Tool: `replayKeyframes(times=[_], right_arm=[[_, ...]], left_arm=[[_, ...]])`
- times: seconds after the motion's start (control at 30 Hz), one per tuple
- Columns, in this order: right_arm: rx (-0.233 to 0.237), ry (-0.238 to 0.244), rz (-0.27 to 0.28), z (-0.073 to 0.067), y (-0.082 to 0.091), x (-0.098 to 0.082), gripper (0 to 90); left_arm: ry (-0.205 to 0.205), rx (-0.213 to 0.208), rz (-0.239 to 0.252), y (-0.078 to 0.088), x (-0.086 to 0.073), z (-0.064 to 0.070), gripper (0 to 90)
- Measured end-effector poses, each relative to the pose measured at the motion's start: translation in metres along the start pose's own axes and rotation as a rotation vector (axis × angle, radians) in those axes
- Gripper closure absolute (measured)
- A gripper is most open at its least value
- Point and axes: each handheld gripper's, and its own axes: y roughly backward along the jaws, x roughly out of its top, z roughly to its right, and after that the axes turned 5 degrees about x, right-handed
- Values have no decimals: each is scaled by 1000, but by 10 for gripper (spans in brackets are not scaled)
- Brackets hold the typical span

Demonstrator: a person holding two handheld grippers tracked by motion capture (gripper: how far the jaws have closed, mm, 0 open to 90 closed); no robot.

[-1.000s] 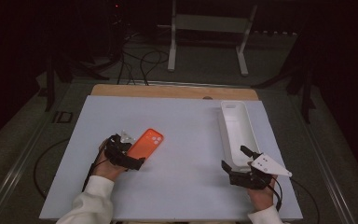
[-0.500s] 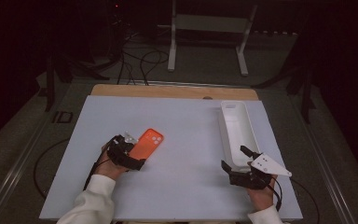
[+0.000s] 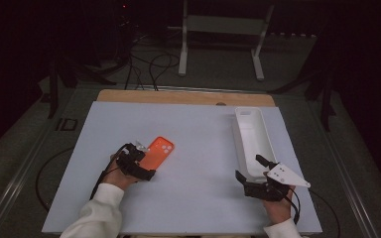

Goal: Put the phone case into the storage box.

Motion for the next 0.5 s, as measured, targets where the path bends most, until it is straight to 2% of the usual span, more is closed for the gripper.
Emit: replayKeyframes(times=[0.27, 0.5], right_arm=[[3, 1, -2, -1, -1, 0, 95], [5, -1, -4, -1, -2, 0, 95]], left_arm=[[-11, -10, -31, -1, 3, -1, 133], [-15, -13, -38, -2, 4, -1, 136]])
